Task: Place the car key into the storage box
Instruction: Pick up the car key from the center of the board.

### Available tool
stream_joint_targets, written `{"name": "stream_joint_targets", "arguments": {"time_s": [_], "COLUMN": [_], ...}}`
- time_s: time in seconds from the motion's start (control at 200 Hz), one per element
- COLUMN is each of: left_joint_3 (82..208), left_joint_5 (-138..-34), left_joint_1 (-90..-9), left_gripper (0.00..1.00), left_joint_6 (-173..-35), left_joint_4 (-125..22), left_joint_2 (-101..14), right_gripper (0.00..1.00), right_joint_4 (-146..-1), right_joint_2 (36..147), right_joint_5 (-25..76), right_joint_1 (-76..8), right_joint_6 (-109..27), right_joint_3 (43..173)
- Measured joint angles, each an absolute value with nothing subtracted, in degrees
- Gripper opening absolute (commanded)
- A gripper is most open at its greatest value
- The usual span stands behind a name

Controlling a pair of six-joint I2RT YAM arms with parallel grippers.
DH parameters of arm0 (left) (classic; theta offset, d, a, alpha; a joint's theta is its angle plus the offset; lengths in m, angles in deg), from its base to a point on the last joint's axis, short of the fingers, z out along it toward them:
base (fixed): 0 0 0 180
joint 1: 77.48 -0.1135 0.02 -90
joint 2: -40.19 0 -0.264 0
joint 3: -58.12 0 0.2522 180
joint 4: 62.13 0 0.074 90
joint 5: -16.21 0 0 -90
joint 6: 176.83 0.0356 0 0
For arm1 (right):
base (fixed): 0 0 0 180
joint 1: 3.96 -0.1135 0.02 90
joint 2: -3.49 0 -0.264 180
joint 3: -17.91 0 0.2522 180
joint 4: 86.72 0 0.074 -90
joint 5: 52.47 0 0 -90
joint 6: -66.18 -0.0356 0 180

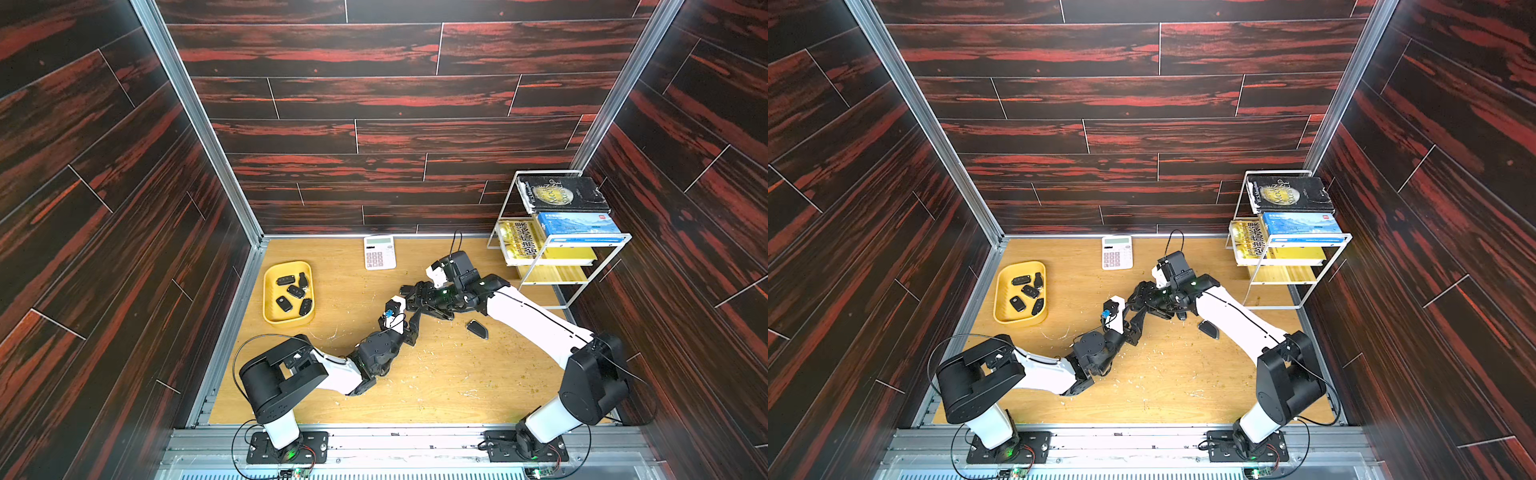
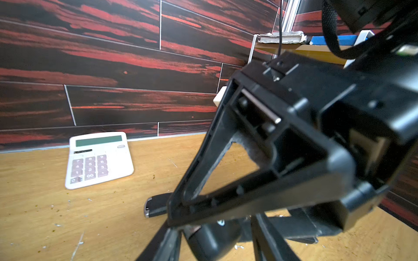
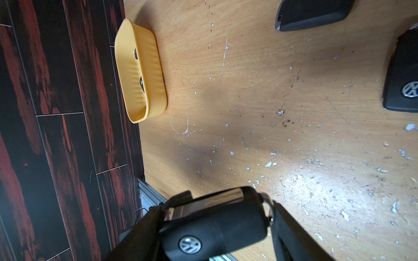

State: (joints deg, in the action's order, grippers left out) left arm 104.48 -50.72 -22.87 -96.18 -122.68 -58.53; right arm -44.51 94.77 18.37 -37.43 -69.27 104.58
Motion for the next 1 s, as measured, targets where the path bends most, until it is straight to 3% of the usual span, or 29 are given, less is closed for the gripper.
{"name": "stream_joint_targets", "arguments": {"time_s": [0.175,0.401,0.731,0.802,0.997], "left_joint_3": [104.81,104.99,105.56,105.56,105.88], "left_joint_5": [-50.72,-50.78,-51.26,-51.44,-53.3], "left_joint_1": [-22.96,-23.33,-23.86,-23.86,-23.53], "left_gripper": [0.5,0.29,0.26,0.19,0.19], "left_joint_6": [-96.51,-98.41,-101.42,-101.55,-100.72], "left_joint_4": [-122.5,-122.55,-123.62,-123.62,-122.98], "left_joint_2": [-58.84,-59.23,-59.32,-59.32,-59.32], "right_gripper": [0.75,0.75,0.75,0.76,0.92], "right_joint_4": [-44.53,-45.14,-47.09,-47.11,-46.82], "right_joint_2": [94.69,94.62,94.16,94.16,94.18], "right_joint_5": [18.33,18.2,18.26,18.28,18.15], "right_joint_1": [-37.43,-37.41,-37.34,-37.34,-37.78], "right_joint_6": [-69.34,-69.43,-69.25,-69.25,-69.6], "right_joint_3": [104.58,104.58,104.58,104.58,104.58]}}
